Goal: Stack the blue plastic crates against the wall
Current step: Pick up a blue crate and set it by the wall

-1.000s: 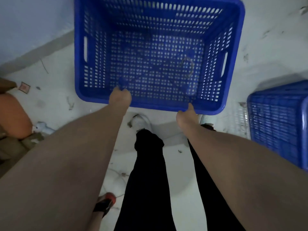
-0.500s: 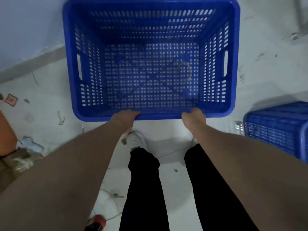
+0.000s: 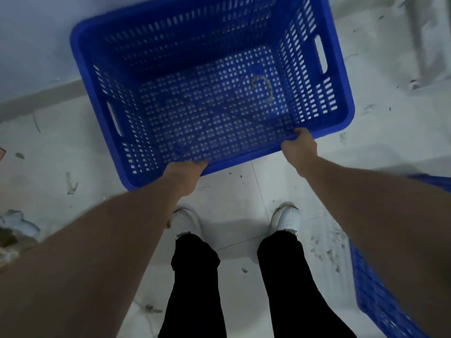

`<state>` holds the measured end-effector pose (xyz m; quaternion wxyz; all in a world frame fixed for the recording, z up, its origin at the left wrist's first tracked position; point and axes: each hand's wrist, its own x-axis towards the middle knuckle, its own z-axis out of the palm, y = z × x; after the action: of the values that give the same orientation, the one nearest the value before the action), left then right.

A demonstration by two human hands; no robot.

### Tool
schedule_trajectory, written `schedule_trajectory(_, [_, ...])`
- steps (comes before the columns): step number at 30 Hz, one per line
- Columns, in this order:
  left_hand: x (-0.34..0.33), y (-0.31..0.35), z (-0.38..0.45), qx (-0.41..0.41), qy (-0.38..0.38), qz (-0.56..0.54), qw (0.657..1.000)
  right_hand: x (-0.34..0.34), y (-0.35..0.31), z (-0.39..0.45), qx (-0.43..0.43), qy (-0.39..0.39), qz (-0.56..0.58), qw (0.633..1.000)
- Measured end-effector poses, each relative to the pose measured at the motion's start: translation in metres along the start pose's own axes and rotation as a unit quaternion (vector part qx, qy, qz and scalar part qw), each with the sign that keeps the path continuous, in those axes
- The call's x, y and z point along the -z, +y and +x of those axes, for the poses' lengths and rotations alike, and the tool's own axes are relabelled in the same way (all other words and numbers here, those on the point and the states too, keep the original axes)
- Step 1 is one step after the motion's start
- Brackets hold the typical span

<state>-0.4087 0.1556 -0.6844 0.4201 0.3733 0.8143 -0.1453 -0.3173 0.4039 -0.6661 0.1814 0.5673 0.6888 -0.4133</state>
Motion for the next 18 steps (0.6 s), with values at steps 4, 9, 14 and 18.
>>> schedule_trajectory(4, [0.014,-0.012,-0.004,0.029,-0.058,-0.031,0.997,-0.006,-0.015,0.001,-0.024,-0.001,-0.059,0.998])
schedule_trajectory(9, [0.059,0.002,-0.025,0.136,-0.004,-0.262,0.955,0.016,-0.029,-0.03,0.035,-0.031,-0.178,0.983])
schedule_trajectory(14, [0.134,0.062,-0.077,0.112,0.055,-0.308,0.943,0.092,-0.039,-0.087,0.095,-0.081,-0.11,0.986])
schedule_trajectory(18, [0.196,0.114,-0.147,0.074,0.139,-0.325,0.932,0.188,-0.04,-0.158,0.106,-0.106,-0.045,0.988])
